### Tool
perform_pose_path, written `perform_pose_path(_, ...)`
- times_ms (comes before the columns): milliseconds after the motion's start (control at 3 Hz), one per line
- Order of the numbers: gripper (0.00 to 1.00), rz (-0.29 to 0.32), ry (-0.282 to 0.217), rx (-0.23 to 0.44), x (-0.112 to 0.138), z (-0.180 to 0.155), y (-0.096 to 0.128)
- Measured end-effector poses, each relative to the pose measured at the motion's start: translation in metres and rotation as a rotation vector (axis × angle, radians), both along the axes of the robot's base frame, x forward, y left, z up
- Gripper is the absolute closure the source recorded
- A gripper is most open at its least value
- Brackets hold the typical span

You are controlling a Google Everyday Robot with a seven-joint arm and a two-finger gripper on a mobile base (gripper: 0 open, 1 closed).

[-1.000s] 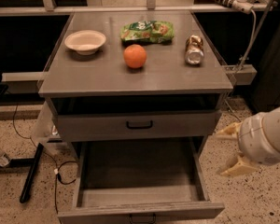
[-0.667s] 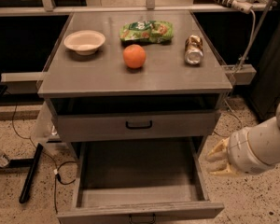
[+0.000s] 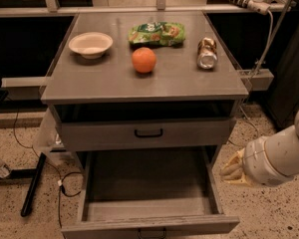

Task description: Close middle drawer

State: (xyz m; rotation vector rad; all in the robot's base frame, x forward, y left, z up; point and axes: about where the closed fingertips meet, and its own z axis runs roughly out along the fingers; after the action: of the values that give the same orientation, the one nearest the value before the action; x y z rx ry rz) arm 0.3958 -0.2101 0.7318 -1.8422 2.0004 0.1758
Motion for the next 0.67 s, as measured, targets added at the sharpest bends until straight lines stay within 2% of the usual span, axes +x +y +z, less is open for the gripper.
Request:
perform_pose_path(333, 1.00, 0.014, -0.011, -0.005, -0.005, 0.001, 0.005)
perform_pose_path(667, 1.00, -0.014, 0.022, 0.007, -0.006, -0.035, 0.007)
